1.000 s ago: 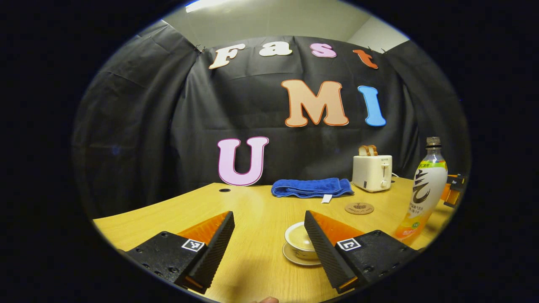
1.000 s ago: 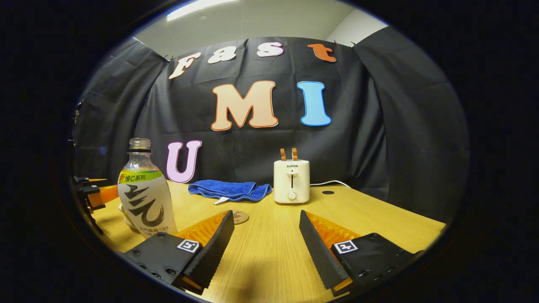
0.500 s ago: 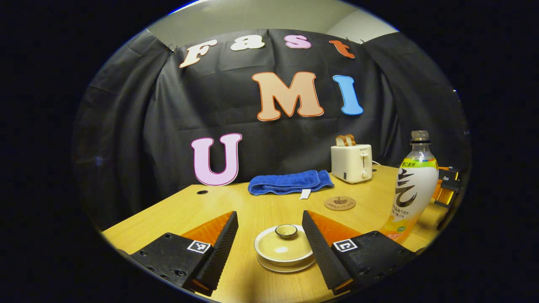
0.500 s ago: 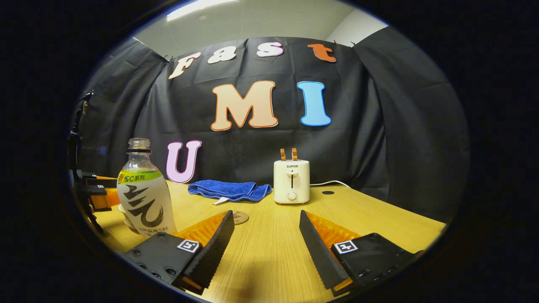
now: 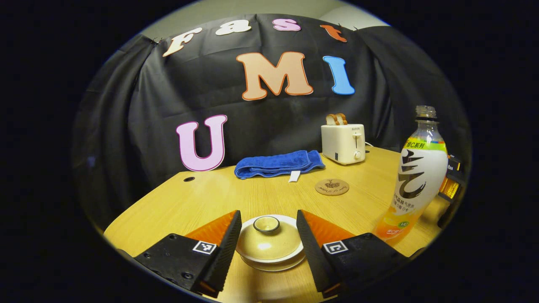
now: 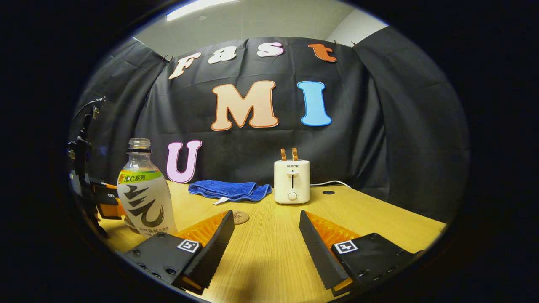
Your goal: Open the teacup lid with one hand, grasp the water bottle and pour water into the teacup with the other hand; after pouring, place the water bottle on the coaster and then close the teacup lid.
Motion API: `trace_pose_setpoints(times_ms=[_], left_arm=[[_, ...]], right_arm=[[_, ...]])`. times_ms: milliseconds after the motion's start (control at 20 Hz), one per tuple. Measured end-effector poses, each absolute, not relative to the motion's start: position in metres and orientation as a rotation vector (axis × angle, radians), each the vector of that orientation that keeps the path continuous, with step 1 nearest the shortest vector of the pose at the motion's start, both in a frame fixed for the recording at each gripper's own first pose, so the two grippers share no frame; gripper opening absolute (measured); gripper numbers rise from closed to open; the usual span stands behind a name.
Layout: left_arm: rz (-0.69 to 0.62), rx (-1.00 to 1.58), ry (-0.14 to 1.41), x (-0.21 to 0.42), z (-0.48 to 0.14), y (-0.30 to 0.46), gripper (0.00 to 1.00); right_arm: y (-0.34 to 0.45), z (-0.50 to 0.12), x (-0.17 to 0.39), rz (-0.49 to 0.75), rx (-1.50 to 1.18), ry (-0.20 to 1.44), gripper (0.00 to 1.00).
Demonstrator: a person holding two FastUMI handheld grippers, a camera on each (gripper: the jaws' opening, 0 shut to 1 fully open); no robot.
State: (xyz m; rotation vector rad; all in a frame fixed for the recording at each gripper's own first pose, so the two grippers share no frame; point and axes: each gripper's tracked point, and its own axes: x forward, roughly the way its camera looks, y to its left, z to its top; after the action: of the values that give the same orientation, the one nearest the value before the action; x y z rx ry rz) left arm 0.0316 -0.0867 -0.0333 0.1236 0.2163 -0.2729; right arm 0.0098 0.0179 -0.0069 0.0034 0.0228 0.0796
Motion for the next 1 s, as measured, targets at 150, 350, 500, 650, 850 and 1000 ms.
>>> trace_pose_setpoints(times_ms=[150, 350, 500, 650, 850, 1000], left_arm=[[-0.268, 0.145, 0.221, 0.034, -0.033, -0.086, 0.60], [-0.267, 0.153, 0.215, 0.035, -0.033, -0.084, 0.52], [-0.260, 0.143, 0.200, 0.037, -0.031, -0.082, 0.39], [-0.259, 0.139, 0.193, 0.037, -0.032, -0.082, 0.28], [-0.260, 0.103, 0.174, 0.039, -0.028, -0.083, 0.23], [-0.251, 0.070, 0.148, 0.039, -0.020, -0.080, 0.23]], right_arm=[[0.018, -0.006, 0.010, 0.082, 0.004, 0.023, 0.99], [0.019, -0.007, 0.010, 0.082, 0.004, 0.022, 1.00], [0.018, -0.007, 0.010, 0.082, 0.003, 0.022, 0.99], [0.018, -0.007, 0.010, 0.083, 0.003, 0.022, 0.99], [0.021, -0.008, 0.009, 0.100, 0.004, 0.023, 0.99], [0.030, -0.007, 0.004, 0.133, 0.005, 0.025, 0.99]])
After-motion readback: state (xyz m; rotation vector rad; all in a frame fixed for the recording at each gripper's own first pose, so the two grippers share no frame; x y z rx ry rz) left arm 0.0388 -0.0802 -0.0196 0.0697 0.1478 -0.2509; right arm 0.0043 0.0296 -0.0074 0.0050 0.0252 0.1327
